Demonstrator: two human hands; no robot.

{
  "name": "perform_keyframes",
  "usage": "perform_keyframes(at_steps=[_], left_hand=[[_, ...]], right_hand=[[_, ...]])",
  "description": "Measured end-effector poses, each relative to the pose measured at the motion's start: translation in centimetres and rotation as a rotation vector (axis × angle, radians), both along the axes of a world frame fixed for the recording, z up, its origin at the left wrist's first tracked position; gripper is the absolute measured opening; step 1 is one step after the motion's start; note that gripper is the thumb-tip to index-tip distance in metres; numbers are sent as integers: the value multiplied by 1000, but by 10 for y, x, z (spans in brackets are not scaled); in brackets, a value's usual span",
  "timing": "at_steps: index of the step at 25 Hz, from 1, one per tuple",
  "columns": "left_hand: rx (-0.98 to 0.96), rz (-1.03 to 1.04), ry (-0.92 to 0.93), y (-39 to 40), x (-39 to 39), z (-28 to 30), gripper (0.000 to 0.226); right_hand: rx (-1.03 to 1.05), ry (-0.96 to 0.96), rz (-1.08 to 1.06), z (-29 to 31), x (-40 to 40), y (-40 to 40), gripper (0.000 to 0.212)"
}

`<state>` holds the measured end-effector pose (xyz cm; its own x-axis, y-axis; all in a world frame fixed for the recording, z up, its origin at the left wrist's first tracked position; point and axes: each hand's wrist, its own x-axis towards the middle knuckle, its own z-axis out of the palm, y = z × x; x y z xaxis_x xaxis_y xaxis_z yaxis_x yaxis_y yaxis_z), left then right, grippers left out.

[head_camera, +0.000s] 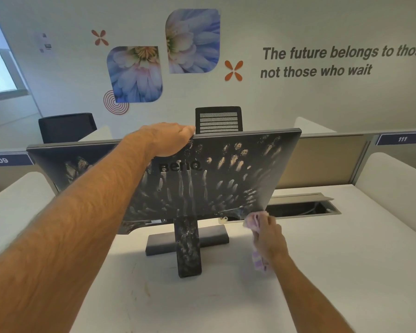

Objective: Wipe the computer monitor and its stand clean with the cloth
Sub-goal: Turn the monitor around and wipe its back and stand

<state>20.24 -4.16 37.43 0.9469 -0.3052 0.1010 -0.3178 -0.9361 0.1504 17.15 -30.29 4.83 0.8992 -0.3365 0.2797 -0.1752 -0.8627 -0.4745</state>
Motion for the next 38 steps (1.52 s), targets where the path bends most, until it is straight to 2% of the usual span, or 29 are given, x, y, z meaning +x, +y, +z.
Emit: perform_keyframes(at_steps=[1,2,4,6,7,8,9,11,13,15,17,18,20,22,24,26,27,29,31,32,34,36,38], left_hand=[[0,3,-4,0,0,-1,58],[0,6,-9,1,1,-1,59],[0,8,-13,2,2,-2,60],[-1,0,-9,2,2,-2,59],[2,-6,-10,2,2,-2,59],[2,-8,-9,2,3,-2,59],[1,-8,-6,2,3,-2,59],[-4,-5,4,3,3,-2,58],[-2,-6,2,2,3,-3,59],[1,-7,-5,1,3,-3,59],[2,-4,-6,2,3,-2,58],[3,-4,-4,2,3,-2,58],[-3,-5,-1,1,1,-2,58],[-7,-6,8,1,0,-2,58],[-9,-11,12,0,0,-2,58],[-1,-7,9,0,1,-2,58],[8,1,0,2,2,-2,59],[23,15,-25,3,4,-2,59],[23,18,-23,4,6,-2,60],[23,15,-20,3,7,-3,60],[19,10,-15,3,7,-3,60],[16,2,-8,2,5,-3,59],[6,-6,-6,2,1,-2,57]], right_hand=[[-19,89,16,-6,0,-1,41],[50,92,-2,-12,-1,0,34],[548,-100,-196,-8,1,7,24],[1102,-260,-375,7,3,19,28],[1290,-334,-381,15,2,27,32],[1334,-407,-341,22,2,36,35],[1294,-474,-288,28,0,46,37],[1076,-532,-202,35,-6,67,39],[843,-443,-190,28,-2,74,39],[725,-250,-182,27,1,72,39],[759,-134,-189,27,1,66,38],[808,-154,-204,28,-2,66,38],[889,-323,-240,29,-9,68,40],[831,-383,-210,28,-9,72,43],[755,-238,-157,22,-1,71,39],[774,-48,-147,18,3,65,34],[797,-33,-164,16,1,61,31],[917,-239,-256,18,-7,61,26],[944,-441,-322,30,-14,66,34],[911,-450,-305,35,-13,68,39],[867,-343,-256,43,-7,71,41],[915,-239,-275,49,-4,71,41],[900,-351,-292,54,-9,73,42]])
